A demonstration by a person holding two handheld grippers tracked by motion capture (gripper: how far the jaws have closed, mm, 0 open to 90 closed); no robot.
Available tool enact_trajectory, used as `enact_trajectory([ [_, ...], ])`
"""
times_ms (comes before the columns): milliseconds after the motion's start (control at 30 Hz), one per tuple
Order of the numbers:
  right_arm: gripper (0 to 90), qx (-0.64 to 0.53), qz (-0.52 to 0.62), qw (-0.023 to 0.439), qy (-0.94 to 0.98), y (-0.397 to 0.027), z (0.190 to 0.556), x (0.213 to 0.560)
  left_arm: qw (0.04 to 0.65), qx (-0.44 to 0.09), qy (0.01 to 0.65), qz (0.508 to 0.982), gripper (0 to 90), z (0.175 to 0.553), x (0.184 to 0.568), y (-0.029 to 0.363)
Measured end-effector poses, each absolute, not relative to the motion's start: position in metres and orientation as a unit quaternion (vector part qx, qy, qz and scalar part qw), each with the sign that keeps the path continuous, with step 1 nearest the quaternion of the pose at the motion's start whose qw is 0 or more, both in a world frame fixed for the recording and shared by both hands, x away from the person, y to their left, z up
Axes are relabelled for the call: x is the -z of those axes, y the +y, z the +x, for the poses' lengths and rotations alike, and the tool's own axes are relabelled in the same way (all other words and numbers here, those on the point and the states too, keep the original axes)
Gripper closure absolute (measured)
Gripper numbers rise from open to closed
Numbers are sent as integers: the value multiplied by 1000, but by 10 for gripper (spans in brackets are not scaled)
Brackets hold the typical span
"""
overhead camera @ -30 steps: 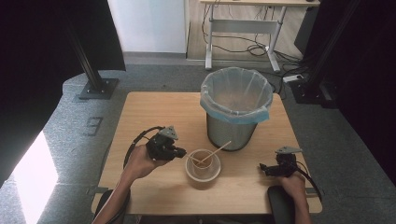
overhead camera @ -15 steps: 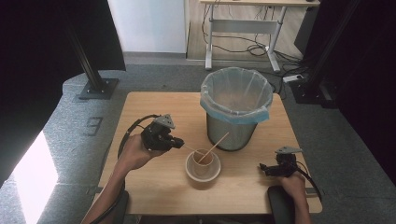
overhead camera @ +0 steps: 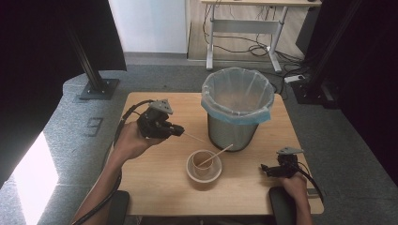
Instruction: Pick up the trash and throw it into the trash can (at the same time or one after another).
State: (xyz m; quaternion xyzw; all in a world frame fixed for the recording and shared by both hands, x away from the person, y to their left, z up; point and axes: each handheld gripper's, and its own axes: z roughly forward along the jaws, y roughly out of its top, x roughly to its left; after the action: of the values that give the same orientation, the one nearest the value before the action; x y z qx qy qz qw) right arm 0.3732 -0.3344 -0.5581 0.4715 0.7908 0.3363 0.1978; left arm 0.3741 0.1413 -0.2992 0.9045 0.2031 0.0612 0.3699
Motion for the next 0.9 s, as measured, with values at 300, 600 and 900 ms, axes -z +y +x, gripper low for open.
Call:
enact_trajectory([
  [300,0,-336,471,198,791,-334,373,558,384,-48,219,896,852,390,271,145],
  [600,0,-336,471,198,791,-335,373,558,394,-35,224,891,852,403,242,148],
  [900,0,-337,470,198,792,-335,374,558,400,-44,229,887,852,407,212,153],
])
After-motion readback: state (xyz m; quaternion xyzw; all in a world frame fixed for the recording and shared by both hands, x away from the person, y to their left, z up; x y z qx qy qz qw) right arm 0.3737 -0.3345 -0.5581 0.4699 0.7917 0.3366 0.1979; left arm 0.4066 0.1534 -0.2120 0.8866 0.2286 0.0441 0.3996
